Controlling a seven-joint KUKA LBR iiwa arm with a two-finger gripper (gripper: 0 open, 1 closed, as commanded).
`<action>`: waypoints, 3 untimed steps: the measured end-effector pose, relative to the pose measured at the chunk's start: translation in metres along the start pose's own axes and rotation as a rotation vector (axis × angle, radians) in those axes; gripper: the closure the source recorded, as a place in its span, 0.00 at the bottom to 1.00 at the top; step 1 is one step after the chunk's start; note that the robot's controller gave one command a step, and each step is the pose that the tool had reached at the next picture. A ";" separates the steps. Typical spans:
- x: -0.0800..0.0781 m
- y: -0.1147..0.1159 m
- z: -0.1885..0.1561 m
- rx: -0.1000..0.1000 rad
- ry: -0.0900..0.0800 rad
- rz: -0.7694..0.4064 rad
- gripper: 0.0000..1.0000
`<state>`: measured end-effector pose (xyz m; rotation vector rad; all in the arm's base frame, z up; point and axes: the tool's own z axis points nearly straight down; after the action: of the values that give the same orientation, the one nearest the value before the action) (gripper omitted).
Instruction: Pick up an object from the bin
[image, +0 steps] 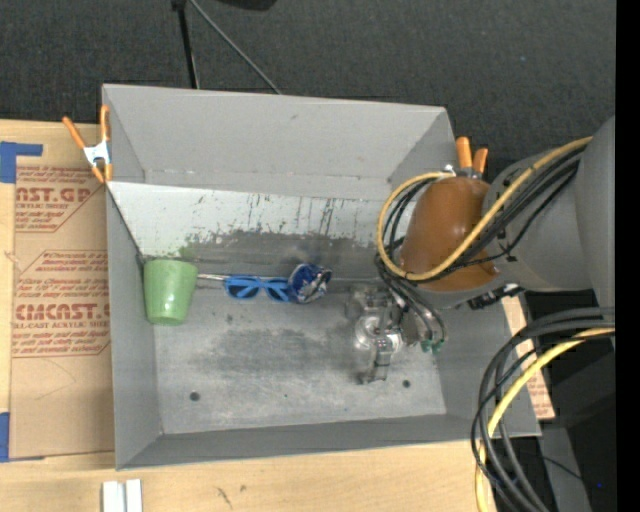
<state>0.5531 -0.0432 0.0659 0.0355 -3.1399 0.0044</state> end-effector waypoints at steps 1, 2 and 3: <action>-0.002 -0.026 -0.035 -0.002 -0.006 0.056 0.00; 0.011 -0.032 -0.033 -0.004 0.000 0.324 0.00; 0.020 -0.024 -0.005 -0.005 -0.009 0.487 0.00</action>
Offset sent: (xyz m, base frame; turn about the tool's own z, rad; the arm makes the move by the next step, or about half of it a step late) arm 0.0020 -0.0253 0.0341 0.0542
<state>0.5336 -0.0681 0.0708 -0.7254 -3.0647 -0.0024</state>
